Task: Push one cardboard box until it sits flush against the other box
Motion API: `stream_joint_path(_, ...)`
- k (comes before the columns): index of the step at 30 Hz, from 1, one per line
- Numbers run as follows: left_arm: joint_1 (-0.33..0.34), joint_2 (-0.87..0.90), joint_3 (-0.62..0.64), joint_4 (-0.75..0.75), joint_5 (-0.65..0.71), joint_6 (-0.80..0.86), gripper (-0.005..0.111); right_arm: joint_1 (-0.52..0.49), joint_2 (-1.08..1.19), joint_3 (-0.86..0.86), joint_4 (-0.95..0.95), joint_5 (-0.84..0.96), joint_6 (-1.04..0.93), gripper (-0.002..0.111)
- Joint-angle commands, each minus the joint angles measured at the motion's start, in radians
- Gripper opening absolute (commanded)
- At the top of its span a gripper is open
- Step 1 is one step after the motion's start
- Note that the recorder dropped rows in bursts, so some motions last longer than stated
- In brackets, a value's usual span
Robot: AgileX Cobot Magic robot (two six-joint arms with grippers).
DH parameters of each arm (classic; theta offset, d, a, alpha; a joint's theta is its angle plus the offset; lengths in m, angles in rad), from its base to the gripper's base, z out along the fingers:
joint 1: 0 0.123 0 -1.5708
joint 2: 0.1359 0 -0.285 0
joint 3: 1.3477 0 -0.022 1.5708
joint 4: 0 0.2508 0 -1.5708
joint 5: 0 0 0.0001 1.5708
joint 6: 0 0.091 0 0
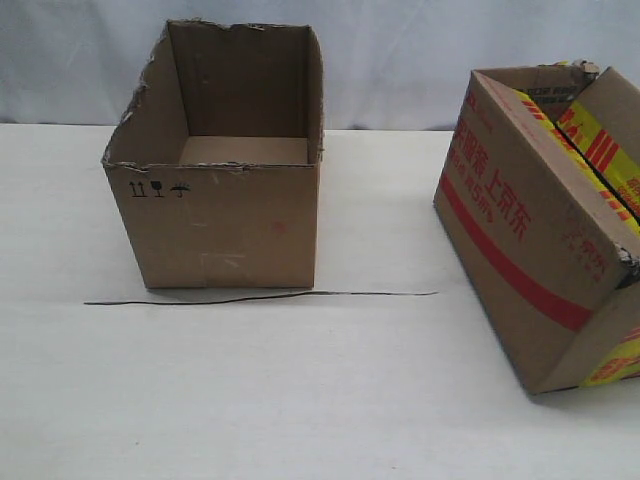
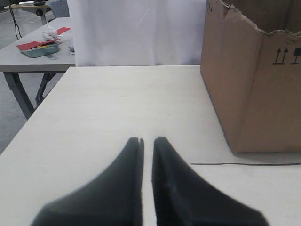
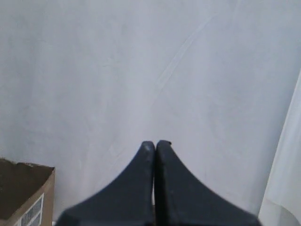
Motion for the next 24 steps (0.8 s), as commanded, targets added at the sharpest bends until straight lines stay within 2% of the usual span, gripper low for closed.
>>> stream_joint_path(1, -0.007, -0.001, 0.002, -0.009, -0.012, -0.004, 0.000, 0.001, -0.003, -0.005, -0.001, -0.041, -0.004, 0.000)
stream_joint_path(14, -0.007, -0.001, 0.002, -0.009, -0.012, -0.004, 0.000, 0.001, 0.003, -0.005, -0.001, -0.028, -0.004, 0.000)
stream_joint_path(24, -0.007, -0.001, 0.002, -0.009, -0.012, -0.004, 0.000, 0.001, 0.101, -0.005, -0.001, 0.156, 0.000, 0.000)
